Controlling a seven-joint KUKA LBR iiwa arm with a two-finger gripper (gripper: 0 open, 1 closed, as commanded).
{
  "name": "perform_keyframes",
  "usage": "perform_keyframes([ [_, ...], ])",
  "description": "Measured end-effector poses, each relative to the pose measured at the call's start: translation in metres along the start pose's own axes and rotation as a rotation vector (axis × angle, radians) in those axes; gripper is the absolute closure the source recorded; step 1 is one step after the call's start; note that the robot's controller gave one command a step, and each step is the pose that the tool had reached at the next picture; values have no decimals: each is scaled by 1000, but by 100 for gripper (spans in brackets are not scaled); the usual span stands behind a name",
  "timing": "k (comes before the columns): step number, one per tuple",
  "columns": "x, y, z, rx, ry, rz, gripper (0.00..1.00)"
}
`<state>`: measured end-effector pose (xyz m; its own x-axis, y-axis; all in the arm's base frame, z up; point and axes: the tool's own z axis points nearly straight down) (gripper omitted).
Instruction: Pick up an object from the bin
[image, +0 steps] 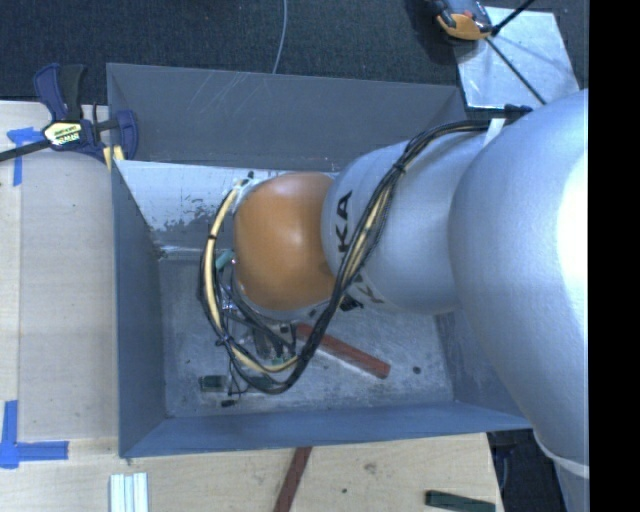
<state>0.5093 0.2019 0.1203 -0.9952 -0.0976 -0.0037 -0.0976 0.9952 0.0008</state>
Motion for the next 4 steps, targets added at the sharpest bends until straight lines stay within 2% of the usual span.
perform_keyframes([
  [1, 16, -18, 17, 1, 4, 114, 0],
  [2, 24, -20, 8, 1, 4, 40, 0],
  [3, 26, -24, 43, 0, 2, 153, 0],
  [4, 16, -28, 49, -1, -1, 169, 100],
])
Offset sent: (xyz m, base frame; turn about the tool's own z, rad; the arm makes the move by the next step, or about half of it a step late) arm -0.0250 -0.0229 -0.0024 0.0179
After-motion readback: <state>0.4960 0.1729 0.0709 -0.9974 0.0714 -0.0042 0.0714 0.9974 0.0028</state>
